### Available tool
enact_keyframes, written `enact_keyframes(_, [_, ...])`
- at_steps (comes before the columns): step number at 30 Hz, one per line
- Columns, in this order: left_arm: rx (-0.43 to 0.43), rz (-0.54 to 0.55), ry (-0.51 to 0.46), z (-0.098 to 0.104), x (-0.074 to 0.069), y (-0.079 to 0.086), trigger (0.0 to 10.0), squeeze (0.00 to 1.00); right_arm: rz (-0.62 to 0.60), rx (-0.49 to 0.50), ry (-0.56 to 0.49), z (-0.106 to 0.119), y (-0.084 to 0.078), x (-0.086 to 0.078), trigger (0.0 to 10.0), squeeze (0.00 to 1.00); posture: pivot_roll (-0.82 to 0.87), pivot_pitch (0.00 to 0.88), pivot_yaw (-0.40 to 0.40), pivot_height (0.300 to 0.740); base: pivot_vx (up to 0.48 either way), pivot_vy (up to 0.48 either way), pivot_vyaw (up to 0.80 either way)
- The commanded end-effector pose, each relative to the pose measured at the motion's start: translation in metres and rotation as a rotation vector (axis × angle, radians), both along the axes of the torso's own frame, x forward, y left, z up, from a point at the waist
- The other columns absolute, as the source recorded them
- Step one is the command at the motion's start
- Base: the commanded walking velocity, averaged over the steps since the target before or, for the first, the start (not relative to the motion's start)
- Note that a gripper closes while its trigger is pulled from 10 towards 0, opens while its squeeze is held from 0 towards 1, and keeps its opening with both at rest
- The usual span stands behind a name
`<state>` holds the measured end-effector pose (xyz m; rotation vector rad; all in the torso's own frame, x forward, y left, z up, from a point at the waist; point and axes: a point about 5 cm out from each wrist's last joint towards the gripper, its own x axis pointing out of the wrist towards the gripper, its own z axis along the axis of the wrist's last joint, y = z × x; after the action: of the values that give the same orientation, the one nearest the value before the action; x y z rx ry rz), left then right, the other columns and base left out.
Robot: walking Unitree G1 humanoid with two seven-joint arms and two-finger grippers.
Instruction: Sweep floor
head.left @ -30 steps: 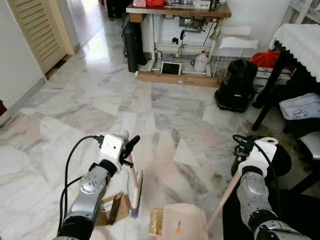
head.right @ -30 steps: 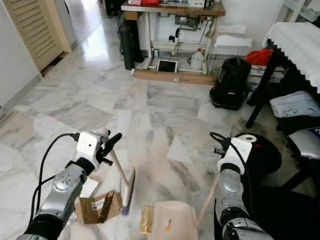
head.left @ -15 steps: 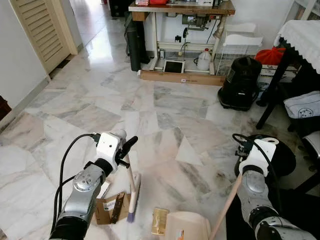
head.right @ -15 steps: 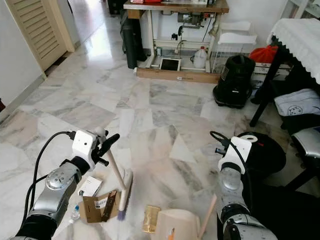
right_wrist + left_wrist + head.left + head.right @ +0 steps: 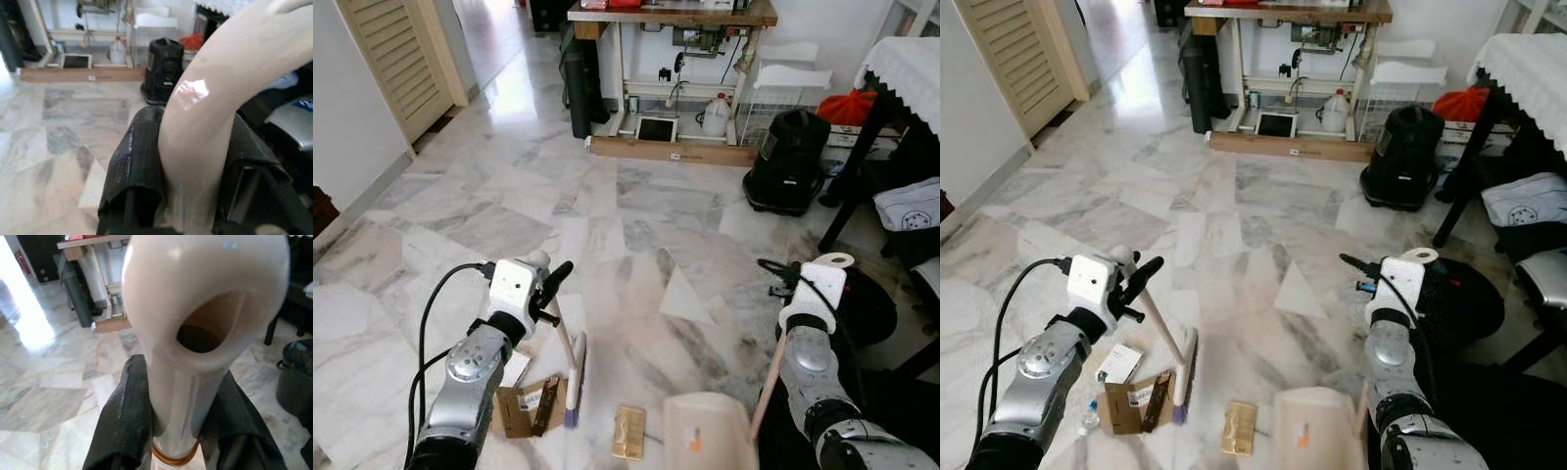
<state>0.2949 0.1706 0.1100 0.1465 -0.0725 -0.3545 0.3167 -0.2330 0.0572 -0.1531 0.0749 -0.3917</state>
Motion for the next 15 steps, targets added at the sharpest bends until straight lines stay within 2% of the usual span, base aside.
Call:
enact_keyframes(1, [-0.016, -0.001, -0.037, 0.014, 0.0, 0.004, 10.0, 0.0, -0.012, -0.002, -0.012, 0.002, -0.002, 0.0, 10.0, 0.0, 0.09, 0.053, 0.06, 0.74, 0.0, 0.0, 0.0])
enact_keyframes(9, [-0.034, -0.014, -0.021, 0.018, -0.007, 0.005, 10.0, 0.0, -0.042, 0.033, -0.009, -0.003, 0.0, -0.003, 10.0, 0.0, 0.1, 0.069, 0.074, 0.74, 0.0, 0.0, 0.0])
enact_keyframes(15, [-0.035, -0.031, -0.001, 0.02, -0.012, 0.002, 10.0, 0.0, -0.053, 0.02, 0.002, -0.005, -0.001, -0.005, 10.0, 0.0, 0.1, 0.081, 0.077, 0.74, 0.0, 0.0, 0.0])
